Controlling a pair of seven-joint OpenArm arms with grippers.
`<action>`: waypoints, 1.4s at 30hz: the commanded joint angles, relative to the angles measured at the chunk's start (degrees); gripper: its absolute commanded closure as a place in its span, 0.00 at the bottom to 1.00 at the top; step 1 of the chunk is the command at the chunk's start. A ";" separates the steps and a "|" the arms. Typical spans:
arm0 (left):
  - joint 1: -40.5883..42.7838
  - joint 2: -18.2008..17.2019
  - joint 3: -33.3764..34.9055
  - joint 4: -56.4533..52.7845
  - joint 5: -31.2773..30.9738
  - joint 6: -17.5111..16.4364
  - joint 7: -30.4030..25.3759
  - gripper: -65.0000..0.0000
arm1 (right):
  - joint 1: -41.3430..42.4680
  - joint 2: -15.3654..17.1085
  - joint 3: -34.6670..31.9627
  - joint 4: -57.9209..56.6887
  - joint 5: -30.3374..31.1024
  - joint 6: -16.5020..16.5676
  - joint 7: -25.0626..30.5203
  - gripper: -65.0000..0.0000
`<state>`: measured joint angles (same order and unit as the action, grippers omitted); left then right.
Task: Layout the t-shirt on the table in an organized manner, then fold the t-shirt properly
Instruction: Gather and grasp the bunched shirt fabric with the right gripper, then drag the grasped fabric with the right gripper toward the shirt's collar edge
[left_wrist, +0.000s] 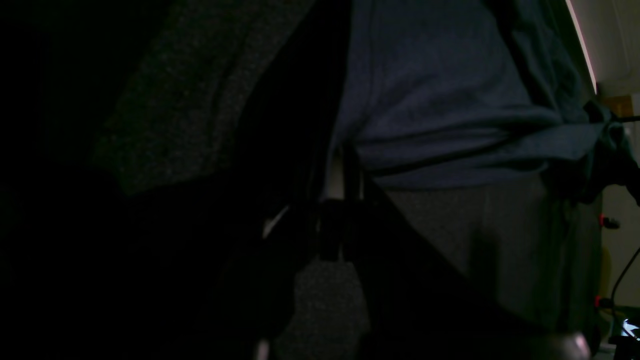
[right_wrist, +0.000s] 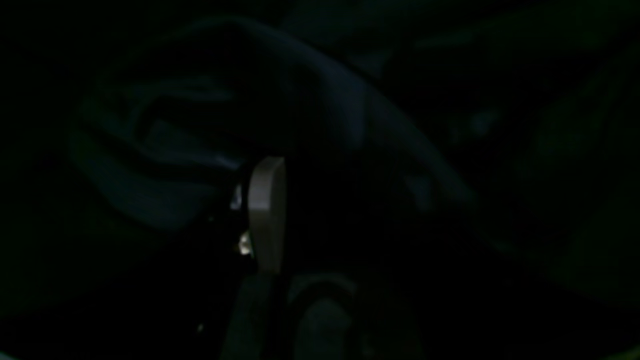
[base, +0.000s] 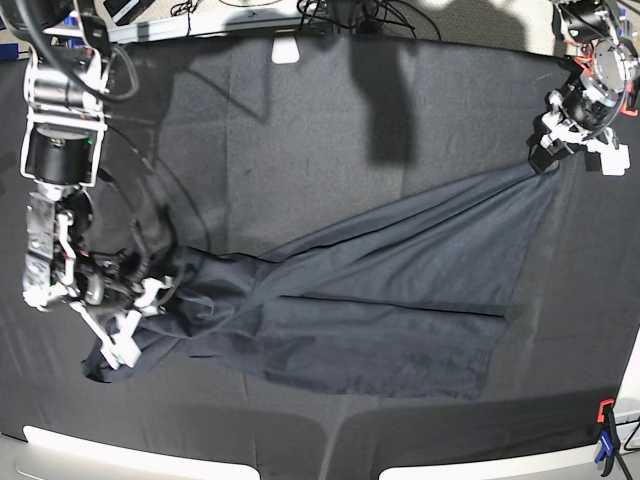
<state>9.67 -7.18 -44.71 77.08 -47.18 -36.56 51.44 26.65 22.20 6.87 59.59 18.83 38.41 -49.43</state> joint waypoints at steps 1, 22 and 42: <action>-0.13 -0.63 -0.24 0.79 -0.24 -0.39 -0.04 1.00 | 2.14 0.46 0.24 0.48 0.59 -1.16 1.55 0.62; -0.15 -0.66 -0.26 0.79 -0.24 -0.39 -0.07 1.00 | 6.64 0.33 0.26 -4.20 -1.36 -1.53 0.98 1.00; 12.20 -4.79 -0.26 14.67 -11.15 -3.44 0.76 1.00 | -6.43 22.23 0.42 4.20 37.42 1.59 -15.39 1.00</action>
<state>21.87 -10.83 -44.58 90.72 -56.99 -39.81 53.84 18.74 42.76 6.72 62.81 56.18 39.57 -65.63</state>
